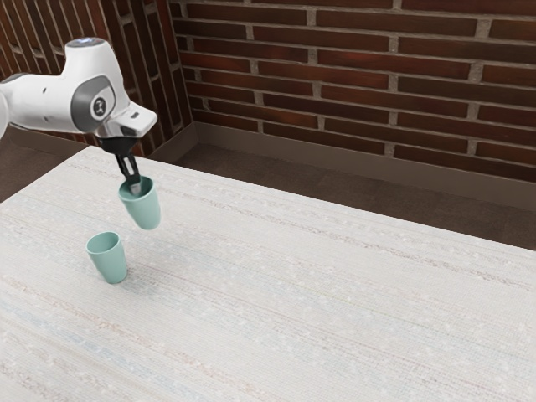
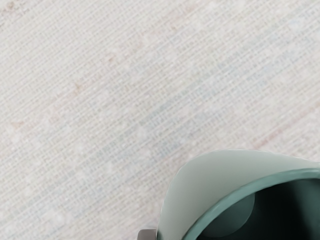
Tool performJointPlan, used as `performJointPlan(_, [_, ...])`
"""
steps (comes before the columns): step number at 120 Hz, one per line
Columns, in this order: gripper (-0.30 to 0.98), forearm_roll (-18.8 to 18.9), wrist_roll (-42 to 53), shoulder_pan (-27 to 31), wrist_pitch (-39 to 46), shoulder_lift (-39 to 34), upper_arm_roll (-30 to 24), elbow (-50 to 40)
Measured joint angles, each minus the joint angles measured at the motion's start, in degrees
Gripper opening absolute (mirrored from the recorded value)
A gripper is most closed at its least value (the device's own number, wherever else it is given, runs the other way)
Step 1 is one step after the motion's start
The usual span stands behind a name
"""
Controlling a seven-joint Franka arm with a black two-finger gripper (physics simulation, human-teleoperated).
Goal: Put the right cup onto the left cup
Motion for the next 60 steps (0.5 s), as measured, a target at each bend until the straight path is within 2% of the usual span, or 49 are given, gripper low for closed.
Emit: performJointPlan(60, [-0.09, 5.7, -2.3, 5.4, -5.4, -3.6, 0.3, -4.0])
